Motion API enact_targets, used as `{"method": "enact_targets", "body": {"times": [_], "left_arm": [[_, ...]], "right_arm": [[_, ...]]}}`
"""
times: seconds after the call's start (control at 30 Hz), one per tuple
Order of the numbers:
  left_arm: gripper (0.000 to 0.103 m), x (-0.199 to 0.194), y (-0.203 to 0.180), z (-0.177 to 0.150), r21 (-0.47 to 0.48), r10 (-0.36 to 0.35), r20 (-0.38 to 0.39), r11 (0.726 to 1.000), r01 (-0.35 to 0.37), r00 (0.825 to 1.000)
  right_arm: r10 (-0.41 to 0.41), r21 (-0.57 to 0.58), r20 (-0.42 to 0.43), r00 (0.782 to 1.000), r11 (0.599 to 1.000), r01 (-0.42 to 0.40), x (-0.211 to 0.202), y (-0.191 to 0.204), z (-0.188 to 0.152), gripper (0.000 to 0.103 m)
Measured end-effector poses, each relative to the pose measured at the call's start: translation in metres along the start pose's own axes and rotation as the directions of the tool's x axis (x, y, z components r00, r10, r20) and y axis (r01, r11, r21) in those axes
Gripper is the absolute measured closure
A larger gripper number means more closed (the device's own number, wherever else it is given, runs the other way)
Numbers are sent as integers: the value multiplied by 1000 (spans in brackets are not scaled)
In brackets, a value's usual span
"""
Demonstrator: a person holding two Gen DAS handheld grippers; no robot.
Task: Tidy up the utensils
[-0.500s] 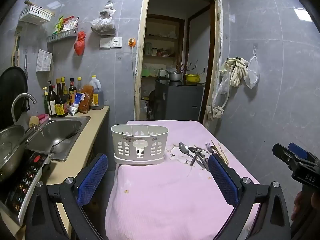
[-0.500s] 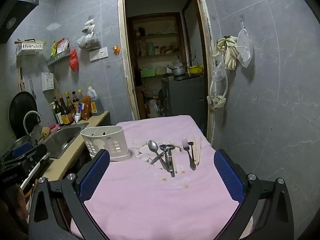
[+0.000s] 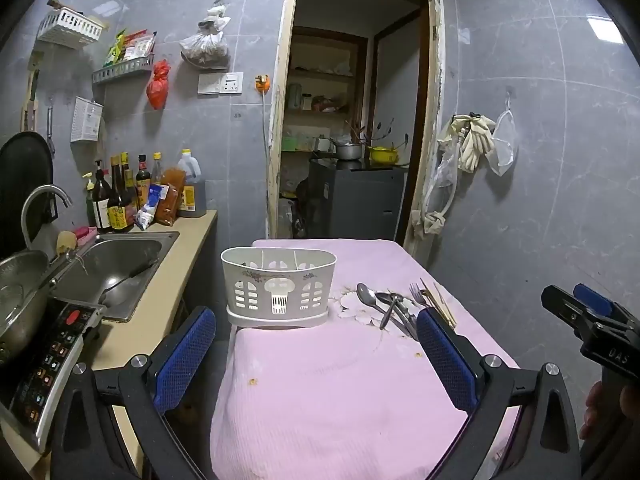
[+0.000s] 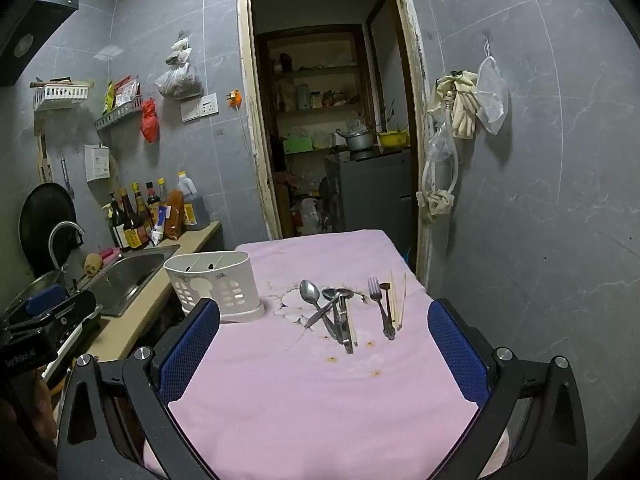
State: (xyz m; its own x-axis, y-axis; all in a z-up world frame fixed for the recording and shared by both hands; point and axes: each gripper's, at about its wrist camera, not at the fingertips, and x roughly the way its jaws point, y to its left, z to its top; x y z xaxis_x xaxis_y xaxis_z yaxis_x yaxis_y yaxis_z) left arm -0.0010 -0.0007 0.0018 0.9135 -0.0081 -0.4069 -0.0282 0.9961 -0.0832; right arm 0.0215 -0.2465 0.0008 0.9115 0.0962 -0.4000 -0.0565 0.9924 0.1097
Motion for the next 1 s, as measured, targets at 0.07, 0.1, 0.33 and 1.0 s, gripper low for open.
{"method": "enact_targets", "body": {"times": [0.07,0.1,0.33,1.0], "left_arm": [[2,2,-2,-3,-2,-1,-1,1000,1,1000],[2,2,-2,-3,-1,0,-1,1000,0,1000],[2,5,-3,-5,0,0,-3,1000,0,1000],[2,5,-2,-5,-1,-1,-6,1000,1,1000]], "right_arm": [[1,0,-1,1000,1000,-1,0,0,0,1],[0,0,-1,1000,1000,0,0,0,0,1],[0,1,-1,1000,1000,0,-1,4,0,1],[2,5,-4,1000,1000,-2,0,2,0,1]]}}
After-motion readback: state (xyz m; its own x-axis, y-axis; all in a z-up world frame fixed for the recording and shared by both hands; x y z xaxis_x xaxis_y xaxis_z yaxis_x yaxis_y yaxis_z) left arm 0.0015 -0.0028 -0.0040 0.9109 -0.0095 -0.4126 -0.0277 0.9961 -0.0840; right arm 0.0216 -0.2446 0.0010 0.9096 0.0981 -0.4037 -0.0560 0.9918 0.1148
